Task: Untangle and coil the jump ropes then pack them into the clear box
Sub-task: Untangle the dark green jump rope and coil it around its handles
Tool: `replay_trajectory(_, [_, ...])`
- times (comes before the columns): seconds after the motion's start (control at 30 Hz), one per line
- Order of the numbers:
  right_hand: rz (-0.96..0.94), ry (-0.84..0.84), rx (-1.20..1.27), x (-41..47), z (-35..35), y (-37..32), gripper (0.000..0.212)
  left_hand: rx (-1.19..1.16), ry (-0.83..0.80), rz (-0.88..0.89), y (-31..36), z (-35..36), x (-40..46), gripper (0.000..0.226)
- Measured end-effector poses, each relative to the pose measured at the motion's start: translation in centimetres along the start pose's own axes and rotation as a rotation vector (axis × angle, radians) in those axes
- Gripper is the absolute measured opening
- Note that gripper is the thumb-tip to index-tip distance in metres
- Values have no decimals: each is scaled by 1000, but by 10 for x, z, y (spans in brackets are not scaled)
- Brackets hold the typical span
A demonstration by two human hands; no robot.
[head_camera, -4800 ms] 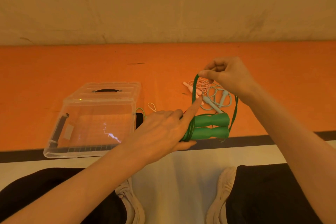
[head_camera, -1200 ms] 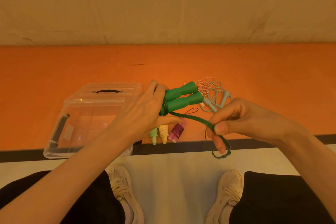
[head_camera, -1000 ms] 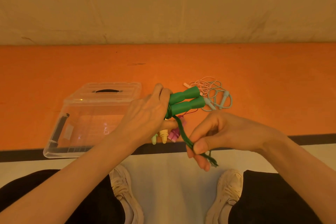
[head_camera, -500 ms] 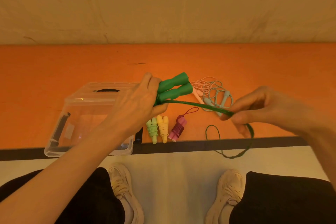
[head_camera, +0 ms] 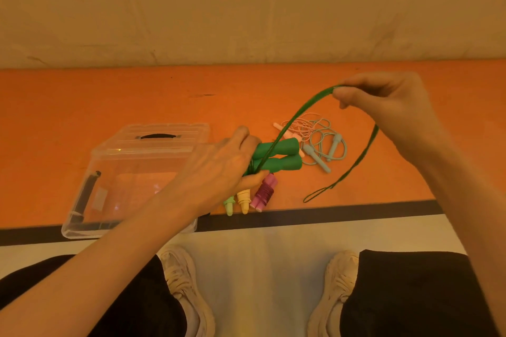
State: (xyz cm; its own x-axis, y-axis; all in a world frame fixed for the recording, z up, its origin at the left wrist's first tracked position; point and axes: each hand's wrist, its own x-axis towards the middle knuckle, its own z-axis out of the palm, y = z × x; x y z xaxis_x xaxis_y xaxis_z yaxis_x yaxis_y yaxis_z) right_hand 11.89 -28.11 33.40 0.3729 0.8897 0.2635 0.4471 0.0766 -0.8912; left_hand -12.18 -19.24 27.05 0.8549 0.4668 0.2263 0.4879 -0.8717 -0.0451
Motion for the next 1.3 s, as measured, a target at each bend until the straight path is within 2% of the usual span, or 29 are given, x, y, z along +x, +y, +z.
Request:
replay_trajectory(0.23, [48, -8, -75, 22, 26, 12, 13, -49, 3, 154, 8, 0, -4, 60])
replay_trajectory(0.4, [135, -41, -99, 27, 34, 21, 16, -77, 85, 144, 12, -3, -9, 86])
replay_trajectory(0.57, [135, -105, -123, 26, 42, 20, 10, -6, 60, 260, 17, 2, -12, 71])
replay_trajectory(0.8, [192, -129, -142, 26, 40, 28, 7, -163, 75, 203, 21, 2, -12, 49])
replay_trajectory(0.9, [212, -151, -149, 26, 39, 30, 7, -209, 59, 184, 22, 0, -11, 50])
replay_trajectory(1.07, [236, -183, -136, 26, 39, 34, 12, -198, -41, 181, 18, -3, -14, 69])
replay_trajectory(1.3, [248, -197, -126, 27, 38, 38, 11, -348, -87, 154, 14, -10, -10, 62])
